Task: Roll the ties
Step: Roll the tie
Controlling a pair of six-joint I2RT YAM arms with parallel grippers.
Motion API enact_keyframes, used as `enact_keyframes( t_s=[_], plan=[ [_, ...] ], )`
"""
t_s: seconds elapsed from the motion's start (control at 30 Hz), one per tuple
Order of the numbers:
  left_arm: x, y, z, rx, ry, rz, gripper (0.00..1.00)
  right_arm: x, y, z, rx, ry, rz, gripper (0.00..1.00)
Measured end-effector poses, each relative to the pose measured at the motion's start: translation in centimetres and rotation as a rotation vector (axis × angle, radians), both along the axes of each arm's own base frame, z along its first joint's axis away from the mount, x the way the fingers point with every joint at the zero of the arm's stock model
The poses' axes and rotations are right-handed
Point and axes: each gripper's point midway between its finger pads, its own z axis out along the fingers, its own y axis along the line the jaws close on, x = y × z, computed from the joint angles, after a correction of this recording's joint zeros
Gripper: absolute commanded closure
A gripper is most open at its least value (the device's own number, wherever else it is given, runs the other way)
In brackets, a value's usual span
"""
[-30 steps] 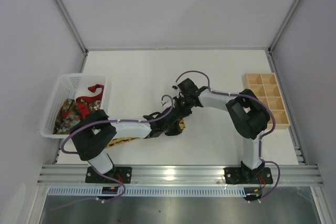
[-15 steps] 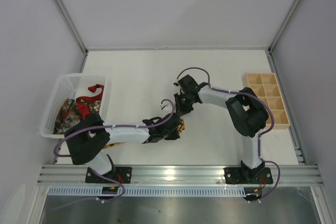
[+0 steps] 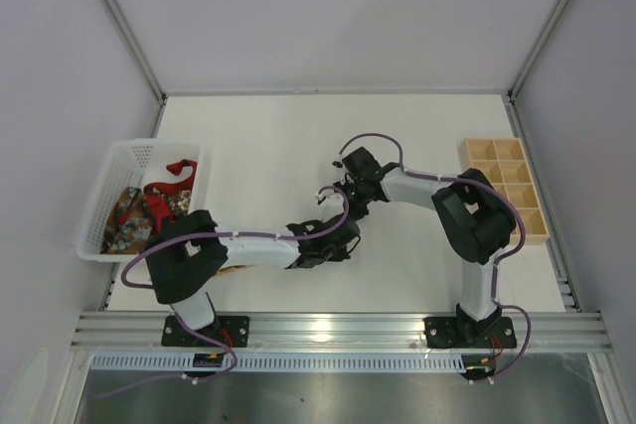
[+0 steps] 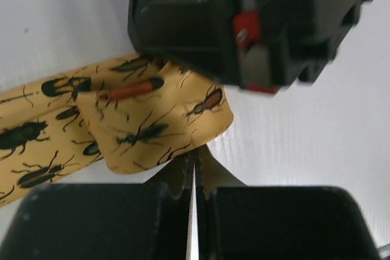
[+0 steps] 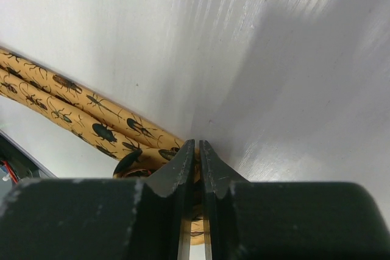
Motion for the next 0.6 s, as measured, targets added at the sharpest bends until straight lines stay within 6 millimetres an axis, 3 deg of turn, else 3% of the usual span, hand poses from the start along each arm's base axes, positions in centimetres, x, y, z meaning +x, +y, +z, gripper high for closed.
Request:
enact_keyframes(
  t_s=[0.6],
  plan=[
    [2.7, 0.2, 0.5, 0.208, -0.068, 0.024, 0.98, 0.1, 0.4, 0.1, 0.026, -0.009, -0.016, 0.88]
  ],
)
